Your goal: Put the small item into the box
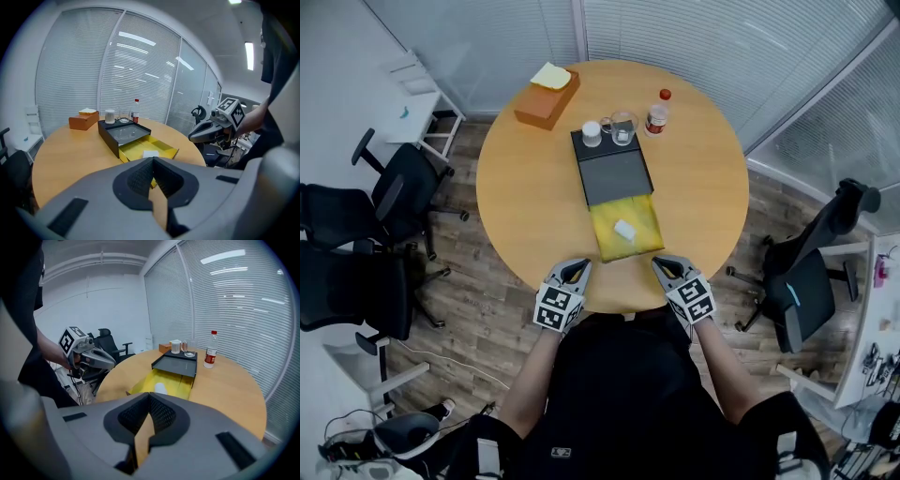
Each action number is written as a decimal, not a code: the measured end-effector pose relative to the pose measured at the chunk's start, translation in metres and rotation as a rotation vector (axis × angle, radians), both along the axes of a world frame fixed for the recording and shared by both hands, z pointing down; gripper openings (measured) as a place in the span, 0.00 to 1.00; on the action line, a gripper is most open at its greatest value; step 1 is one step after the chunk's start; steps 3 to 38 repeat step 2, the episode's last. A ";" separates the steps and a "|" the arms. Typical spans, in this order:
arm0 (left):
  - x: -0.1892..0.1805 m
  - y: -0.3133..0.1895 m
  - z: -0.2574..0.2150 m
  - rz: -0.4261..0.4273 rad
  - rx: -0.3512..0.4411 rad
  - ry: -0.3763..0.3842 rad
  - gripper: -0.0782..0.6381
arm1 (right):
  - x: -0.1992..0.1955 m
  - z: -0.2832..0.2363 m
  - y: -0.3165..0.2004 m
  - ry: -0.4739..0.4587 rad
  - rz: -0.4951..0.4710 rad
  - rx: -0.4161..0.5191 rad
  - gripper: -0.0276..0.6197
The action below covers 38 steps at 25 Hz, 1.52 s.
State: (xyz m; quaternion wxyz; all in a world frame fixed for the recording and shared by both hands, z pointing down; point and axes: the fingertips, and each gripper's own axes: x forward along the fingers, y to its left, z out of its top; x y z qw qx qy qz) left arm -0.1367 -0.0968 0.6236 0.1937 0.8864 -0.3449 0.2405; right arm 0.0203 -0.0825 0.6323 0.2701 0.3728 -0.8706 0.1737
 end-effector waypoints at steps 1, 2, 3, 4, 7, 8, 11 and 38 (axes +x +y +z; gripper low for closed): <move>-0.001 0.000 0.000 -0.001 0.000 0.001 0.12 | -0.001 0.000 0.000 0.003 -0.004 -0.001 0.05; -0.001 0.000 0.001 -0.002 -0.001 0.002 0.12 | -0.002 0.000 -0.001 0.006 -0.007 -0.002 0.05; -0.001 0.000 0.001 -0.002 -0.001 0.002 0.12 | -0.002 0.000 -0.001 0.006 -0.007 -0.002 0.05; -0.001 0.000 0.001 -0.002 -0.001 0.002 0.12 | -0.002 0.000 -0.001 0.006 -0.007 -0.002 0.05; -0.001 0.000 0.001 -0.002 -0.001 0.002 0.12 | -0.002 0.000 -0.001 0.006 -0.007 -0.002 0.05; -0.001 0.000 0.001 -0.002 -0.001 0.002 0.12 | -0.002 0.000 -0.001 0.006 -0.007 -0.002 0.05; -0.001 0.000 0.001 -0.002 -0.001 0.002 0.12 | -0.002 0.000 -0.001 0.006 -0.007 -0.002 0.05; -0.001 0.000 0.001 -0.002 -0.001 0.002 0.12 | -0.002 0.000 -0.001 0.006 -0.007 -0.002 0.05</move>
